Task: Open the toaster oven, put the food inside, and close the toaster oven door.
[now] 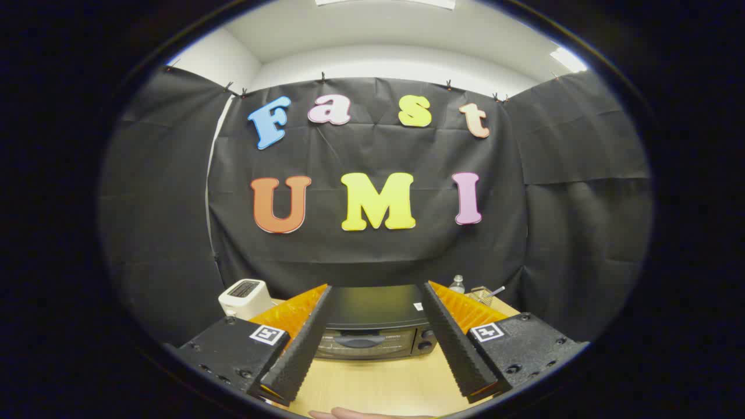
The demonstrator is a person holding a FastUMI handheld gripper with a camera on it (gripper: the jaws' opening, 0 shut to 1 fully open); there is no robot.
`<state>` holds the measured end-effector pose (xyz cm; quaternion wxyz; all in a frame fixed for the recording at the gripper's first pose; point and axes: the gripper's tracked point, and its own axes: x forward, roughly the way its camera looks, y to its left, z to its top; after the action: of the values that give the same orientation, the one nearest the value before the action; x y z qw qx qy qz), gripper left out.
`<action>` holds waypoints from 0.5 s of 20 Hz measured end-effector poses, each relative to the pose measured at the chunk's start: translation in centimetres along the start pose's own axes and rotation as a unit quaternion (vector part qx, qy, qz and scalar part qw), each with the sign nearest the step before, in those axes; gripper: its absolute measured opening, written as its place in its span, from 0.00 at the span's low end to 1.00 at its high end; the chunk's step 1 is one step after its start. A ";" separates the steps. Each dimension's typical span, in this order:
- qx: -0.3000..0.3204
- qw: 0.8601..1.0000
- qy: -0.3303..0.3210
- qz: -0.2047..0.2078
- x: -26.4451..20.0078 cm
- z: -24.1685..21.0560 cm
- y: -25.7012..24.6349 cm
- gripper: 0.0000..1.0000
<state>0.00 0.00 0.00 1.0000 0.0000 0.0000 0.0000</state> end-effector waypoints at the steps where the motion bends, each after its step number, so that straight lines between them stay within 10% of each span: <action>1: -0.003 1.000 0.000 -0.001 0.2 -0.2 -0.2 1.00; 10: -0.002 1.000 0.003 -0.004 2.3 -2.0 -1.2 1.00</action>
<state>2.34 -1.19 -2.02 1.0000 -0.0020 0.0027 -0.0039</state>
